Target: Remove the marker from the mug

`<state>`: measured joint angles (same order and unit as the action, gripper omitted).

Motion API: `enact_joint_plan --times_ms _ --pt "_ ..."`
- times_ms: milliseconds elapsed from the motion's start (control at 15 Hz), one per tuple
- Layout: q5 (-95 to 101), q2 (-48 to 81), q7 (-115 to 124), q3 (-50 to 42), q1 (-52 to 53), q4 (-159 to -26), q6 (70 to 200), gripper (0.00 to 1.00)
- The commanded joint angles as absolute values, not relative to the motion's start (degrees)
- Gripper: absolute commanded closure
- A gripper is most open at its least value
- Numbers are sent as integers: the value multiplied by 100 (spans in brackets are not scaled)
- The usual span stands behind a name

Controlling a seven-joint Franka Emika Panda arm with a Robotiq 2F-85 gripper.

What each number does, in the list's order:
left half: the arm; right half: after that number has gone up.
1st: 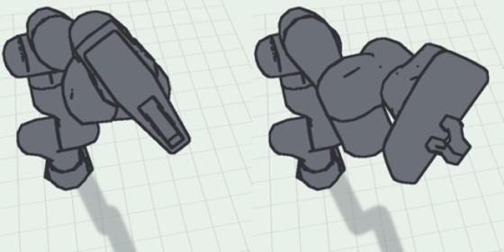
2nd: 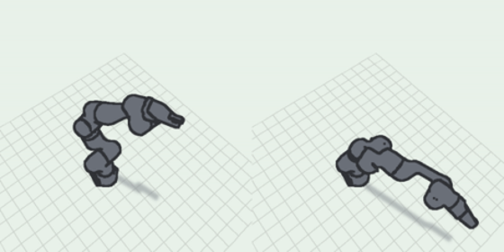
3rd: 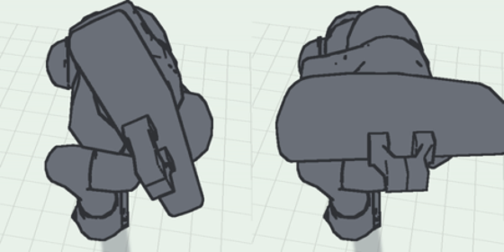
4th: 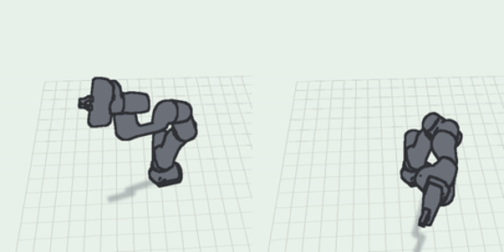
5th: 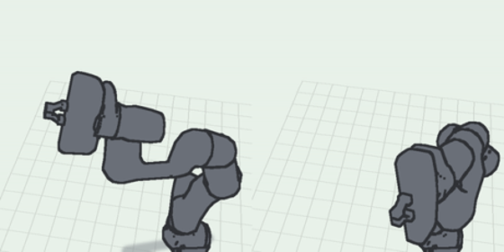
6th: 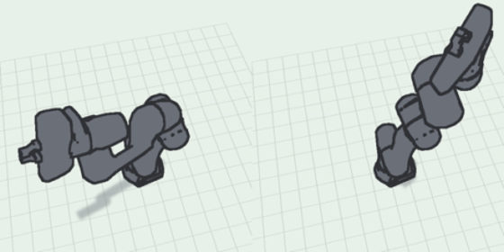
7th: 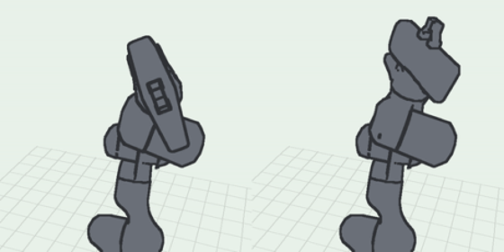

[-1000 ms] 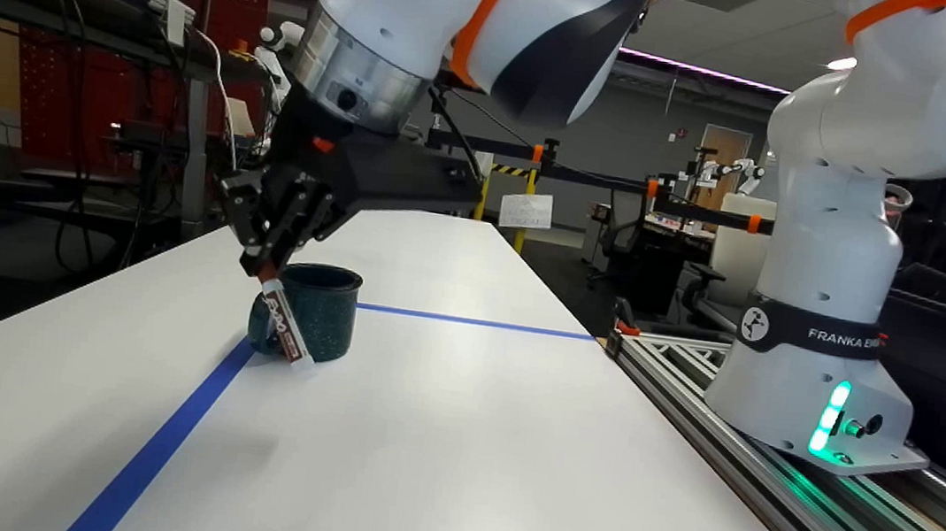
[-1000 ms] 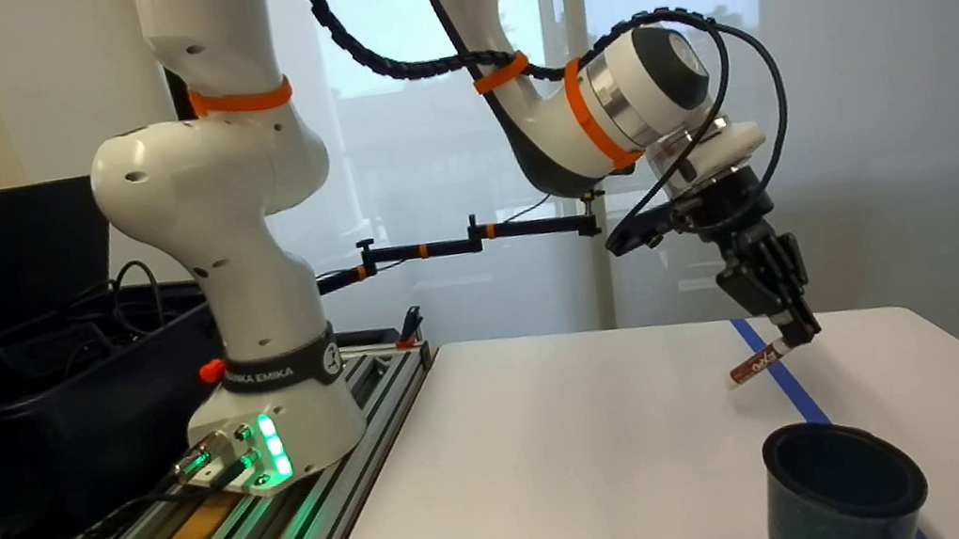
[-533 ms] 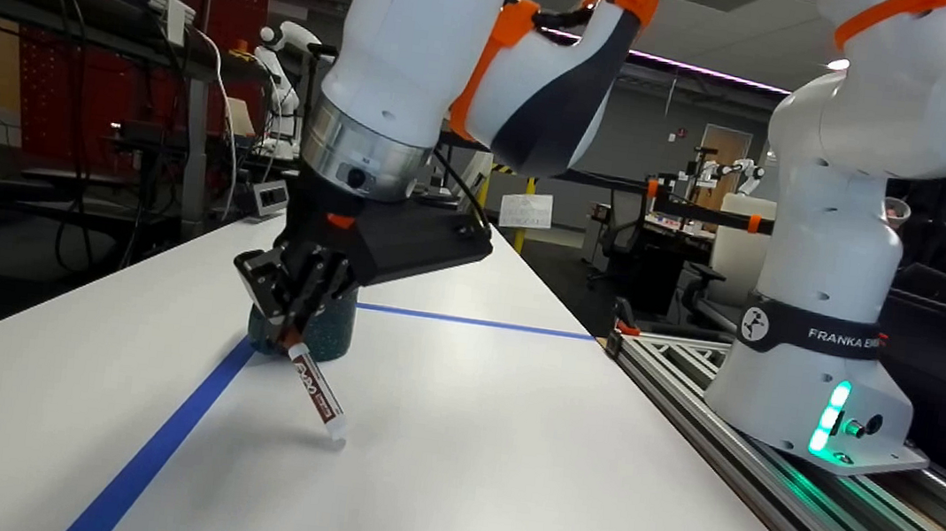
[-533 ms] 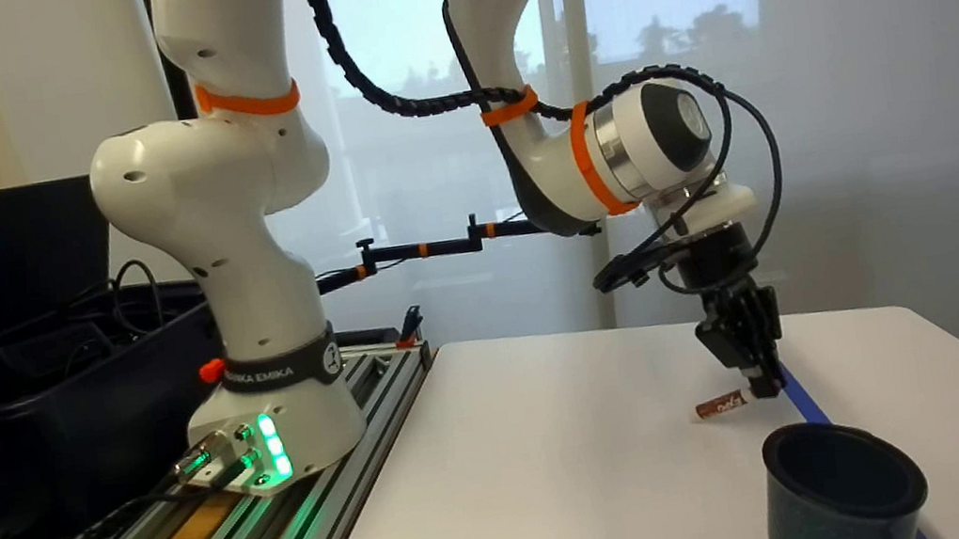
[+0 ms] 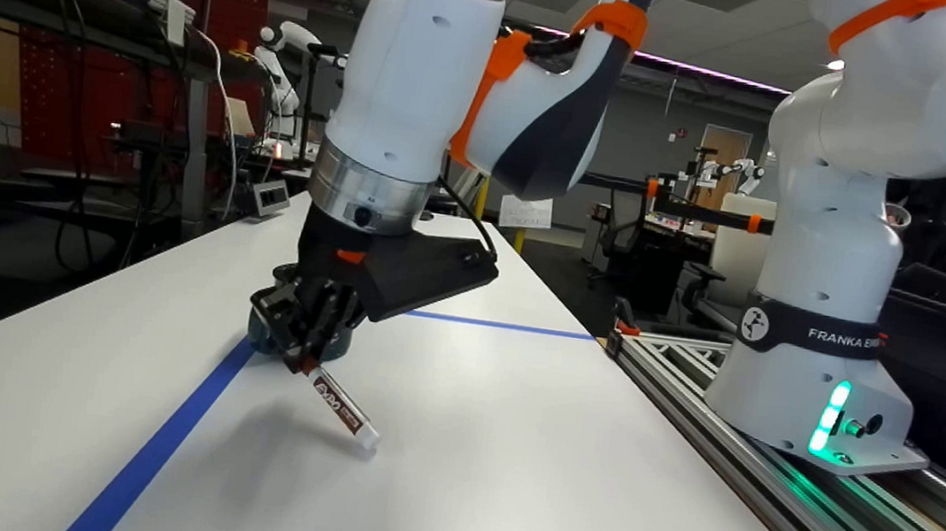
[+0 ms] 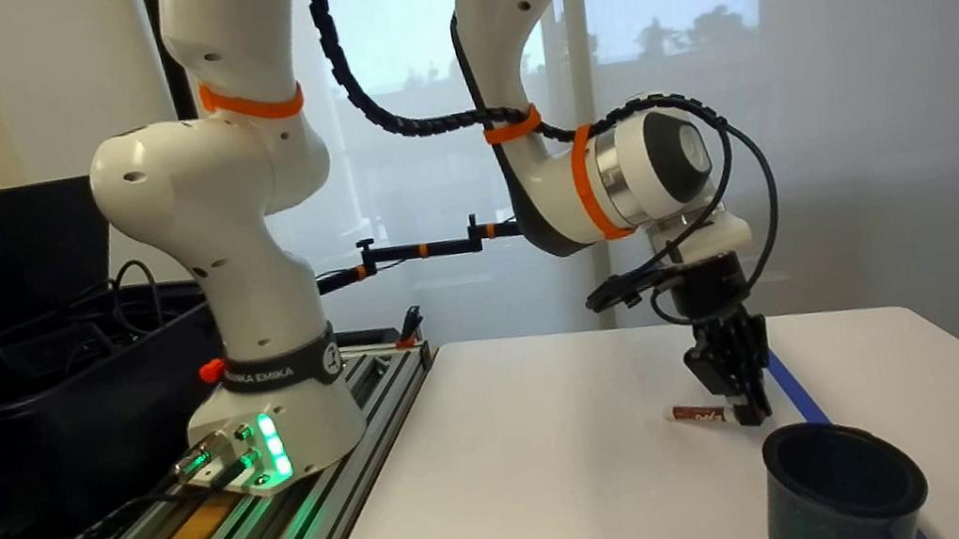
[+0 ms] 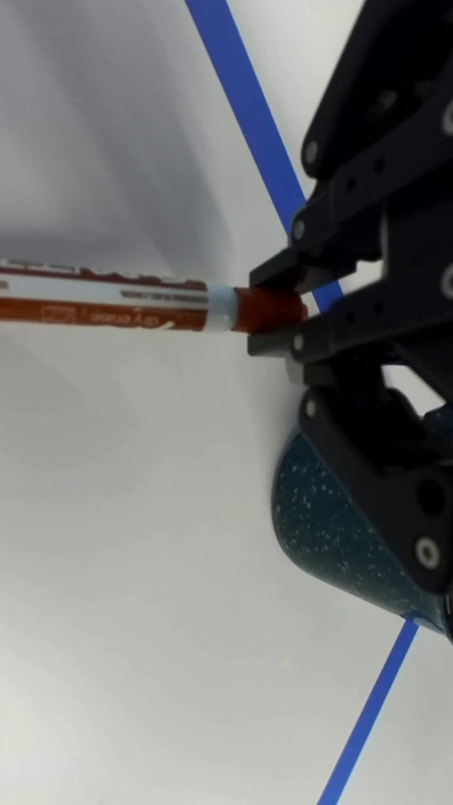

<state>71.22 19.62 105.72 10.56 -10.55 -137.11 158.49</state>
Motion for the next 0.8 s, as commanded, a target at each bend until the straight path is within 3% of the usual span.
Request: enact_joint_plan --times_ms 0,67,133,267,667,733 --pt "7211 2039 10702 1008 -1070 -13748 15965 95" --pt "7246 2040 10734 994 -1051 -13744 15942 78" --pt "7239 2038 10720 997 -1044 -13752 15920 53" --pt "7227 1979 10720 1017 -1020 -13771 15880 50" --pt "7152 1499 10523 1185 -918 -13879 15749 4" --pt "7185 1395 10466 1215 -905 -13895 15769 1"
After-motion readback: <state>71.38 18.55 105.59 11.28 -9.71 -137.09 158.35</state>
